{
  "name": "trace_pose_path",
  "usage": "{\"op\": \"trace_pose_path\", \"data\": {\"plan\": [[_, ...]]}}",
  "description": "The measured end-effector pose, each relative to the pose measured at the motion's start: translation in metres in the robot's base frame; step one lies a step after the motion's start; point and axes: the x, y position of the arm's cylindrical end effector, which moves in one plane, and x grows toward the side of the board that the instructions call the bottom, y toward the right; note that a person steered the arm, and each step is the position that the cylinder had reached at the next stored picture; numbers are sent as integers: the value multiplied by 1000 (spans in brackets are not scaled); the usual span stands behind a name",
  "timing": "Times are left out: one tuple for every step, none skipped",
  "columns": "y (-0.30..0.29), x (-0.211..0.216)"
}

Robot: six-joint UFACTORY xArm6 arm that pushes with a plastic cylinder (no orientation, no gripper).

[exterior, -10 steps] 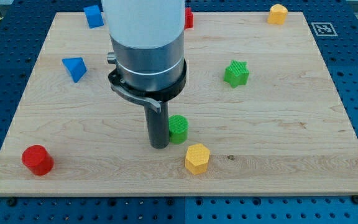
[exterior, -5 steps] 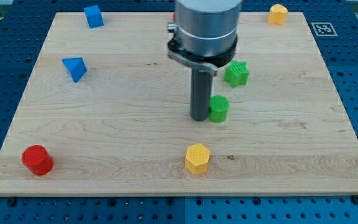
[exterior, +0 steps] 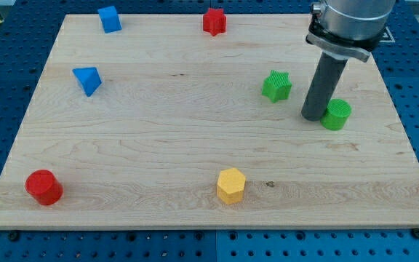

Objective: Place the green circle at the center right

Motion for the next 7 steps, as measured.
{"op": "trace_pose_path", "data": {"plan": [[2,19],[9,19],[20,19],[35,16],[39,10],[43,3],[54,-6]]}}
